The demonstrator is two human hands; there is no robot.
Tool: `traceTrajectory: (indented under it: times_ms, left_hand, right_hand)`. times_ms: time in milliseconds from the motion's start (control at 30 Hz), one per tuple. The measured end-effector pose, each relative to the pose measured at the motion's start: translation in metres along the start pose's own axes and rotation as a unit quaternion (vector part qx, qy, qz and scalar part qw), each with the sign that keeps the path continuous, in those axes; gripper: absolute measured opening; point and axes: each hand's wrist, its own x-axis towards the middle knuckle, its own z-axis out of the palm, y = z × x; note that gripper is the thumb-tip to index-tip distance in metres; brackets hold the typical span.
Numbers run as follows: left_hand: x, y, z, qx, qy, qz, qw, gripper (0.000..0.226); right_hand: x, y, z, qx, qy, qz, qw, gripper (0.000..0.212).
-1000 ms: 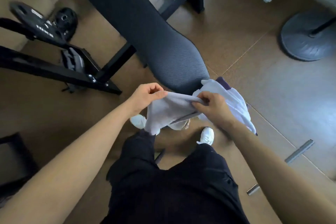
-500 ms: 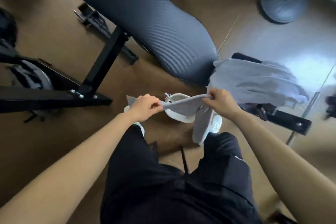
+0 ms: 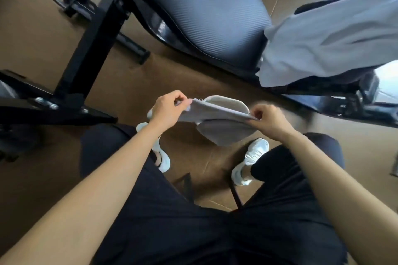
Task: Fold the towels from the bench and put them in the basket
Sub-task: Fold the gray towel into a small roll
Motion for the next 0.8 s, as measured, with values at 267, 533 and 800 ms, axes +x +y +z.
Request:
traceTrajectory:
  times_ms: [267,533,800]
  left_hand:
    - [-0.033,0.013,0.018,0.058,0.168,0.022,0.984,0.023]
    - [-0.075,0.028,-0.002,-0.102,0.243,0.015,0.965,0.025]
    - [-0.121,0.061,-0.003,-0.146,0.215,0.109,0.960,0.022]
  right_hand:
    - [-0.051,0.066,0.037,-0.039,-0.003,-0.071,0.997,0.018]
    - [-0.105,0.094,0.032,0.060,0.134,-0.053,0.988,0.012]
    - [-0.133,0.035,0.015,0.130,0.240,-0.169,0.947,0.015]
